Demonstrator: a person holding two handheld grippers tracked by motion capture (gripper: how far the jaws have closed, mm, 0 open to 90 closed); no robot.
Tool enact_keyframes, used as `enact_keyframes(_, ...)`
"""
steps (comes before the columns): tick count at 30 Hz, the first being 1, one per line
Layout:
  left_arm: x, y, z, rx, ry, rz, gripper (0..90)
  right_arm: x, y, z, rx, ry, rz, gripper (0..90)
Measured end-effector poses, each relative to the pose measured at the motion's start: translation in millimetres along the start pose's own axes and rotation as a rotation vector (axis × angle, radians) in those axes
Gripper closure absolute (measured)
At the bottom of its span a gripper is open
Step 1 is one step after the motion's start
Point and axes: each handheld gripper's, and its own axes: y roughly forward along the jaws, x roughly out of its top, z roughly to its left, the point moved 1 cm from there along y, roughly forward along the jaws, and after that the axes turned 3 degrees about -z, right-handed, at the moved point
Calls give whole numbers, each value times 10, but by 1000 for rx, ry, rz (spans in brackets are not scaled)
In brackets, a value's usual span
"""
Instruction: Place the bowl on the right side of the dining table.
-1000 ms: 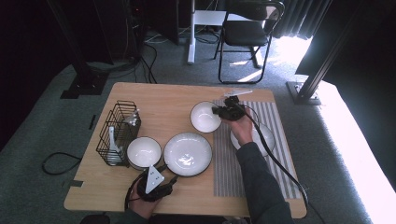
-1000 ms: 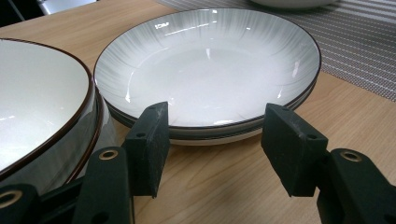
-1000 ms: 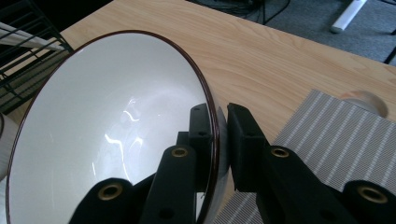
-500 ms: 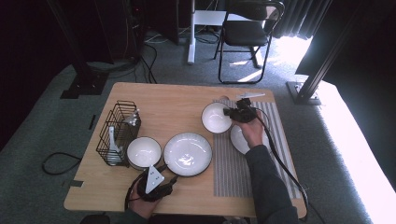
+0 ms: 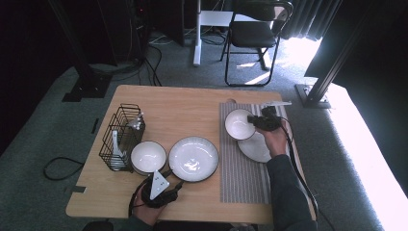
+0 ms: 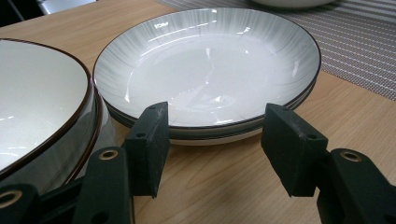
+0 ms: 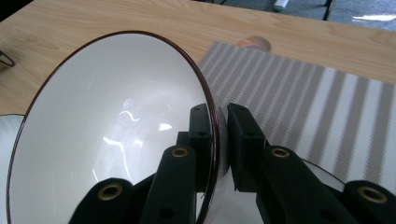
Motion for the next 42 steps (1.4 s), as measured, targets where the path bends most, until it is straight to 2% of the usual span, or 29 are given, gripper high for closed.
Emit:
enact_keyframes(10, 0, 2, -3, 1, 1, 0, 430, -232, -151, -297, -63, 58, 20, 807)
enact_keyframes(15, 0, 2, -2, 1, 0, 0, 430, -353, -217, -390, -97, 60, 47, 807)
enact_keyframes(22, 1, 3, -4, 1, 1, 1, 430, -510, -261, -495, -103, 83, 74, 806)
enact_keyframes(33, 1, 3, -3, 1, 2, 3, 429, -594, -300, -525, -87, 106, 86, 806)
enact_keyframes(42, 1, 3, -5, 1, 0, -1, 429, -603, -221, -551, -118, 95, 92, 810)
